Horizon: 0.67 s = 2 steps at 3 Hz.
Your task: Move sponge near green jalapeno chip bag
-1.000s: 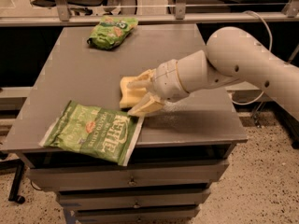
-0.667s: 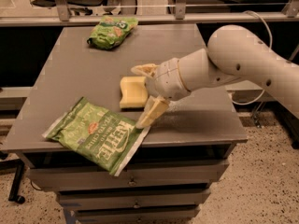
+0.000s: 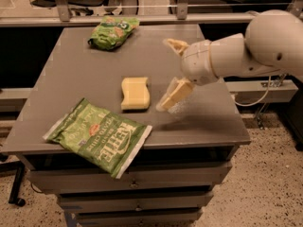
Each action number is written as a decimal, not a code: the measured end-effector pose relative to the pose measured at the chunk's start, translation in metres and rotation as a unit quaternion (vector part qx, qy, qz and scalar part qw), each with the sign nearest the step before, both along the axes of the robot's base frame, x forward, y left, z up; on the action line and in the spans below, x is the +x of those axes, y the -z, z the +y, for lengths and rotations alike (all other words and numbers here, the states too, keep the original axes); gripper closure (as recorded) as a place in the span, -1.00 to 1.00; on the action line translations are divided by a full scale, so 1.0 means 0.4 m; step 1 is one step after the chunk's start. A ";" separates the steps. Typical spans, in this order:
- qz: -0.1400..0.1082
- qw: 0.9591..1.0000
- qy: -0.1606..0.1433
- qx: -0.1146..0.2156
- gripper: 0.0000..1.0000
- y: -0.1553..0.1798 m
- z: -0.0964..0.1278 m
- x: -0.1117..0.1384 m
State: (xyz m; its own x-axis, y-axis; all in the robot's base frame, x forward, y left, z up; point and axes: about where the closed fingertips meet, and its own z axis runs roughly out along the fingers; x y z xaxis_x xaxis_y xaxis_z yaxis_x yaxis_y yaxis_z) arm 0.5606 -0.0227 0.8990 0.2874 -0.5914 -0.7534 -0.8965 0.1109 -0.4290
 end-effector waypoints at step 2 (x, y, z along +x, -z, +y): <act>-0.020 0.997 0.061 0.045 -1.00 -0.109 -0.121 0.065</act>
Offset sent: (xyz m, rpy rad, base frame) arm 0.0191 -0.0378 0.0294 0.0661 -0.0240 -0.0961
